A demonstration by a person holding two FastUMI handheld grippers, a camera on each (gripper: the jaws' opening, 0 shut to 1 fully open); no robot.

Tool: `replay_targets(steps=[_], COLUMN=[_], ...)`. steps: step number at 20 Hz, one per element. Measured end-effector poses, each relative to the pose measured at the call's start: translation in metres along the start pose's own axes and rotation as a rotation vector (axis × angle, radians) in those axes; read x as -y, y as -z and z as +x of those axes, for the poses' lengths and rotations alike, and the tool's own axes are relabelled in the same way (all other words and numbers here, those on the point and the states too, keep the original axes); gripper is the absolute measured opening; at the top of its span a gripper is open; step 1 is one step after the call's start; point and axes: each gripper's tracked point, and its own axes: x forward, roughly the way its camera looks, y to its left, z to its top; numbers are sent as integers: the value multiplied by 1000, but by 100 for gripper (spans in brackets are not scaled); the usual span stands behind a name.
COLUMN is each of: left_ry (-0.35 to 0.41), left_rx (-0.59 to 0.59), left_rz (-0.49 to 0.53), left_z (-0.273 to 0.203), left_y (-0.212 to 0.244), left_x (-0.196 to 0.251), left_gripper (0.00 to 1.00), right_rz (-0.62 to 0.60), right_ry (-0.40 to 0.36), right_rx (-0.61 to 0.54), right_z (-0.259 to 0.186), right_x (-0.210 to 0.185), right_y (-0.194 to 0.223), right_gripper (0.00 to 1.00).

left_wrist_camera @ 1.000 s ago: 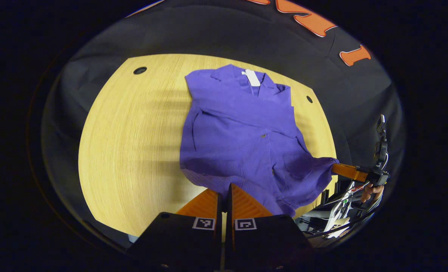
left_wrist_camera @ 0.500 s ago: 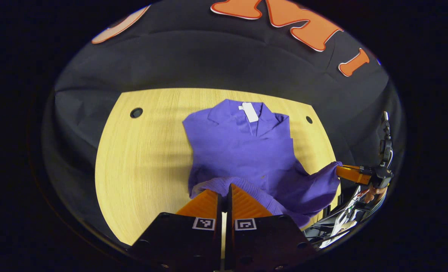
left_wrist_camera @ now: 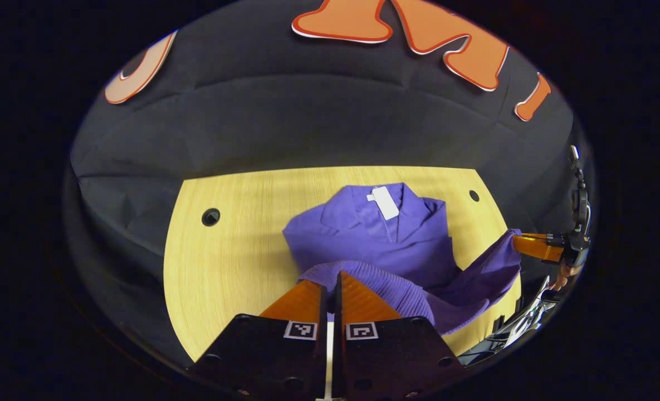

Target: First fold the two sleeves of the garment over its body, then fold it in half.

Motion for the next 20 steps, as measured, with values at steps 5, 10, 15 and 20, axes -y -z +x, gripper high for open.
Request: replay_targets(steps=[5,10,15,20], left_ry=[-117,-222,-281,-410], left_rx=[73,173,265,478], left_rz=[72,102,114,158], left_z=[27,50,73,46], left_y=[-46,-78,-98,-141], left_x=[-20,-32,-47,-59], left_gripper=[5,5,13,29], right_rz=[24,67,86,64], right_ry=[10,1,22,62], right_rx=[22,42,155,264], right_z=[31,66,95,89], right_x=[0,-4,0,13], right_y=[-41,-64,-88,-107], right_gripper=[4,4,7,17])
